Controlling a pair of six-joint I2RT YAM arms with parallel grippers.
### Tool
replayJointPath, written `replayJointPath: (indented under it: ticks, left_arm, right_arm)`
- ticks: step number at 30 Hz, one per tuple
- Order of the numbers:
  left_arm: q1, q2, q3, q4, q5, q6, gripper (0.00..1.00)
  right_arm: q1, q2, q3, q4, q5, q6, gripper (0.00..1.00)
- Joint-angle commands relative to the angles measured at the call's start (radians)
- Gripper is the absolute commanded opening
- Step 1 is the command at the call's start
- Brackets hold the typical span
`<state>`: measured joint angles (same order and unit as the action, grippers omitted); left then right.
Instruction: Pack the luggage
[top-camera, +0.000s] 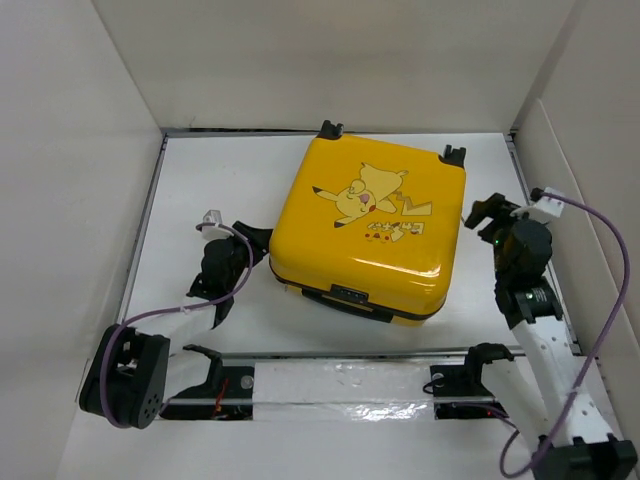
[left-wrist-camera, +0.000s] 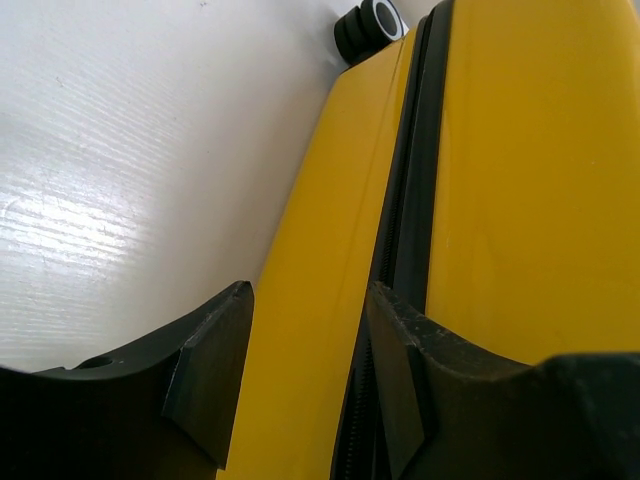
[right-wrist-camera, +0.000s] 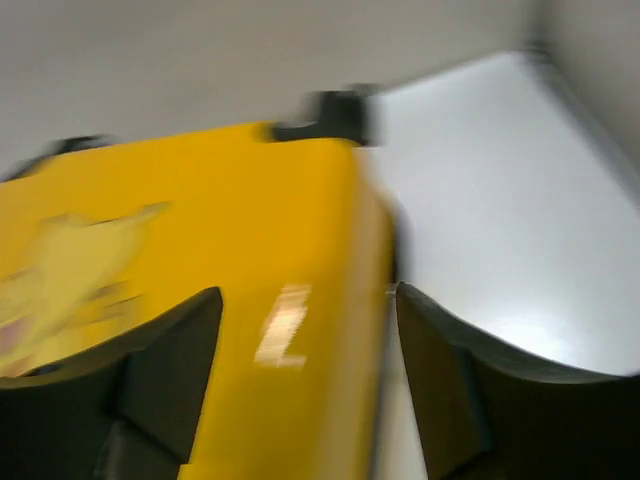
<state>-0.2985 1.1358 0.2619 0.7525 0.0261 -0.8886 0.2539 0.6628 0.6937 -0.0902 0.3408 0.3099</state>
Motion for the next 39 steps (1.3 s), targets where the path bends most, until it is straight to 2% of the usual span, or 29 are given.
replayJointPath:
  ticks: [1, 3, 4, 6, 8, 9, 11, 13, 16, 19, 20, 24, 28, 29, 32, 33, 35, 39]
  left_arm:
    - [-0.021, -0.028, 0.005, 0.015, 0.069, 0.053, 0.47]
    - [-0.031, -0.024, 0.011, 0.013, 0.078, 0.066, 0.47]
    - [-0.031, -0.022, 0.014, 0.011, 0.077, 0.069, 0.47]
    - [-0.053, -0.025, 0.016, 0.010, 0.066, 0.080, 0.47]
    - [-0.064, -0.031, 0.008, 0.018, 0.070, 0.082, 0.47]
    - [-0.064, -0.040, -0.001, 0.021, 0.072, 0.079, 0.47]
    - [-0.064, -0.054, -0.009, 0.019, 0.077, 0.079, 0.47]
    - [-0.064, -0.086, -0.038, 0.013, 0.074, 0.082, 0.47]
    - [-0.064, -0.139, -0.065, 0.004, 0.074, 0.083, 0.47]
    - [-0.064, -0.186, -0.098, -0.008, 0.077, 0.089, 0.46]
    - [-0.064, -0.197, -0.104, -0.016, 0.077, 0.091, 0.46]
    - [-0.073, -0.255, -0.153, -0.012, 0.112, 0.093, 0.46]
    - [-0.073, -0.304, -0.177, -0.025, 0.123, 0.096, 0.46]
    - [-0.073, -0.315, -0.179, -0.028, 0.129, 0.096, 0.45]
    - [-0.082, -0.346, -0.171, -0.047, 0.136, 0.096, 0.45]
    - [-0.082, -0.358, -0.159, -0.051, 0.141, 0.096, 0.45]
    - [-0.082, -0.363, -0.147, -0.065, 0.150, 0.097, 0.45]
    - [-0.082, -0.344, -0.093, -0.064, 0.170, 0.094, 0.45]
  right_arm:
    - [-0.262, 0.046, -0.031, 0.052, -0.215, 0.054, 0.82]
    - [-0.420, 0.175, -0.033, 0.078, -0.323, 0.093, 0.84]
    - [-0.461, 0.219, -0.048, 0.110, -0.377, 0.112, 0.84]
    - [-0.505, 0.297, -0.078, 0.194, -0.553, 0.149, 0.84]
    - [-0.505, 0.412, -0.103, 0.332, -0.664, 0.170, 0.84]
    - [-0.483, 0.450, -0.097, 0.358, -0.745, 0.188, 0.84]
    - [-0.400, 0.553, -0.051, 0.408, -0.778, 0.166, 0.83]
    - [-0.323, 0.640, 0.019, 0.374, -0.819, 0.144, 0.81]
    - [-0.257, 0.730, 0.073, 0.429, -0.865, 0.149, 0.80]
    - [-0.148, 0.898, 0.179, 0.434, -0.902, 0.132, 0.79]
    - [-0.128, 0.899, 0.216, 0.426, -0.916, 0.120, 0.79]
    - [-0.035, 1.130, 0.433, 0.351, -0.997, 0.069, 0.77]
    - [0.041, 1.269, 0.660, 0.227, -1.023, 0.028, 0.77]
    - [0.053, 1.296, 0.772, 0.186, -1.031, 0.012, 0.78]
    - [0.096, 1.382, 0.926, 0.023, -1.042, -0.058, 0.81]
    - [0.096, 1.391, 1.019, -0.027, -1.028, -0.115, 0.83]
    - [0.105, 1.381, 1.064, -0.120, -0.988, -0.147, 0.86]
    - [0.061, 1.270, 1.034, -0.138, -0.857, -0.164, 0.98]
